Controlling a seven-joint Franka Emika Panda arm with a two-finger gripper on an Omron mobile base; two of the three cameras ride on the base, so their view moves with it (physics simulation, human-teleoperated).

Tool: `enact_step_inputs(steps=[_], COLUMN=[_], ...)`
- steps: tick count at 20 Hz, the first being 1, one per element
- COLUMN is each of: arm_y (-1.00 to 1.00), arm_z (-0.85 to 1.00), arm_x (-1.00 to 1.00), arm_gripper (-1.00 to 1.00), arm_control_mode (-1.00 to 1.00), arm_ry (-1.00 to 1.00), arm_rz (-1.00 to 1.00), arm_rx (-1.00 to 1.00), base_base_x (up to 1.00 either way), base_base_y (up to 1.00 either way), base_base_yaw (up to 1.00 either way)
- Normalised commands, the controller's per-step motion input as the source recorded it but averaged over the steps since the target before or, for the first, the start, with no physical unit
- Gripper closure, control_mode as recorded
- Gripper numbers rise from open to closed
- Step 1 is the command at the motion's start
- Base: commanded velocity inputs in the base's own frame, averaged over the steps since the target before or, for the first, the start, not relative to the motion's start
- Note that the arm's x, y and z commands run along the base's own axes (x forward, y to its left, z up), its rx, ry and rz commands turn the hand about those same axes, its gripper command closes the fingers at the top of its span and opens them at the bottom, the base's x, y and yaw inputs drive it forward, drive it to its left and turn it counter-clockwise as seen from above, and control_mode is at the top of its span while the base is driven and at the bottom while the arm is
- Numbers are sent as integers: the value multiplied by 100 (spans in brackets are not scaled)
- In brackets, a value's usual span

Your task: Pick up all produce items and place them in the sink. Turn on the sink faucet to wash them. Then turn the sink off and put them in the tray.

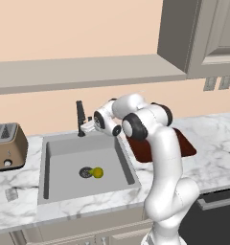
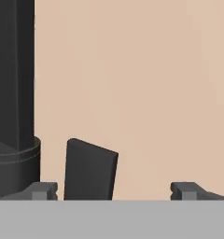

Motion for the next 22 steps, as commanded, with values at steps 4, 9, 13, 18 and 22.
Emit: enact_step_inputs(steps=[4,9,13,18,22], arm_y=[13,16,34,32,31], arm_z=[0,-2,-4,-3,0], arm_x=[6,11,20,8,0], arm_gripper=[-100,100,100,100,100], arm_control_mode=[-100,-100,-100,-100,-100], arm_ry=[0,0,0,0,0], arm_rz=[-3,-3,-3,-3,-3], arm_rx=[0,0,0,0,0], base_base_x=[0,0,0,0,0], base_base_y=[0,0,0,0,0], base_base_yaw=[0,0,0,0,0])
